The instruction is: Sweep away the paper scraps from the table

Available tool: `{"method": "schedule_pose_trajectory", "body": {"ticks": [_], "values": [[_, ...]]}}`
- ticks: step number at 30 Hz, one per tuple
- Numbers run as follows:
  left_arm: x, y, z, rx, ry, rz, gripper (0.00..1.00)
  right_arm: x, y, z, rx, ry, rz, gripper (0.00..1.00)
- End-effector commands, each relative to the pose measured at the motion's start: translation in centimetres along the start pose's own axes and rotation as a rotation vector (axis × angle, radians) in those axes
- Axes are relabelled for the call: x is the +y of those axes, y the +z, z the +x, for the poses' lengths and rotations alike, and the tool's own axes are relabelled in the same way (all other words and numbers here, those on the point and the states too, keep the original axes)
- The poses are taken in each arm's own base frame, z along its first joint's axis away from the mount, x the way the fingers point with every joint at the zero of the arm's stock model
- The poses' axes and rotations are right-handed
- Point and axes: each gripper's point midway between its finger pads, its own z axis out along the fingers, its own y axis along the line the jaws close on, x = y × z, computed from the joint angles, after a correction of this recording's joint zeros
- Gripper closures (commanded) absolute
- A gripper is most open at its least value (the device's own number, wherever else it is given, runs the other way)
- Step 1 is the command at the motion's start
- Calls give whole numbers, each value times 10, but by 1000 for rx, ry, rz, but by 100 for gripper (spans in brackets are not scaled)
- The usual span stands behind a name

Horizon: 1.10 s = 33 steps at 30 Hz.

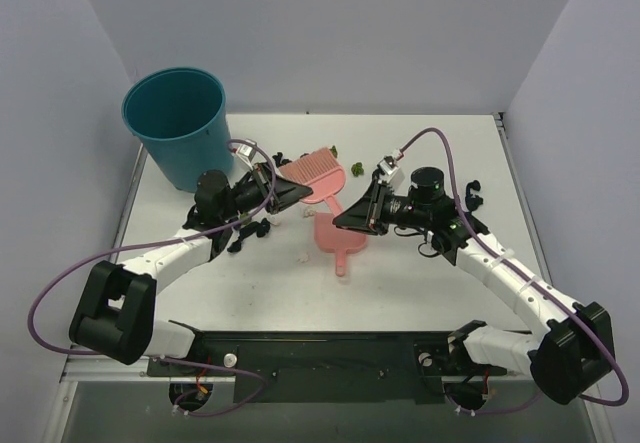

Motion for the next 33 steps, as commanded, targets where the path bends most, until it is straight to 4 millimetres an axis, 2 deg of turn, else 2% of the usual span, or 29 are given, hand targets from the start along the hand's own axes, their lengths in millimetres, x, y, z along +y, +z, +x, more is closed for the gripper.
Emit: {"method": "schedule_pose_trajectory", "body": {"ticks": [1,2,3,4,5,7,8,9,10,11,12,13,14,15,16,17,18,19,20,24,28,33], "values": [[-12,-1,11,36,53,55,100,5,5,-7,-22,-47,-37,100],[-16,-1,10,22,43,66,100,1,6,-7,-24,-48,-23,93],[-16,0,13,19,34,67,100,-2,6,-12,-51,-48,-3,75],[-21,1,8,-18,19,81,100,-3,5,-14,-68,-53,5,65],[-19,2,10,-34,-3,76,100,-6,6,-20,-104,-51,25,48],[-25,0,5,-115,-42,88,100,-6,4,-31,-179,-46,38,32],[-19,-1,-2,-188,-81,73,100,-4,4,-36,-213,-44,30,29],[-25,-3,-1,-214,-95,82,100,-4,3,-46,-270,-43,38,27],[-20,-3,-8,-278,-123,63,100,-5,2,-48,-294,-25,37,26],[-25,-4,-12,-328,-126,64,100,-2,1,-58,-347,-27,29,27],[-19,-4,-13,-349,-143,29,100,-4,0,-63,-382,3,30,27],[-22,-6,-16,-400,-147,21,100,2,-1,-67,-406,22,2,29],[-21,-7,-15,-420,-157,16,100,-4,1,-69,-421,41,7,30],[-27,-9,-17,-461,-161,30,100,-1,2,-71,-435,59,-16,32],[-28,-10,-16,-474,-180,35,100,-8,3,-71,-444,78,-11,33],[-31,-13,-18,-513,-199,46,100,0,3,-74,-461,88,-55,33],[-30,-14,-17,-524,-216,43,100,-6,5,-73,-466,105,-56,33],[-31,-15,-18,-550,-230,41,100,3,3,-76,-485,112,-102,34],[-30,-16,-18,-562,-240,31,100,-2,3,-77,-503,128,-99,34],[-28,-17,-14,-589,-259,-12,100,6,-2,-83,-559,130,-125,36],[-21,-25,-14,-636,-325,-36,100,14,-5,-85,-591,117,-127,45],[-23,-29,-14,-666,-332,-48,100,24,4,-85,-570,114,-144,48]]}}
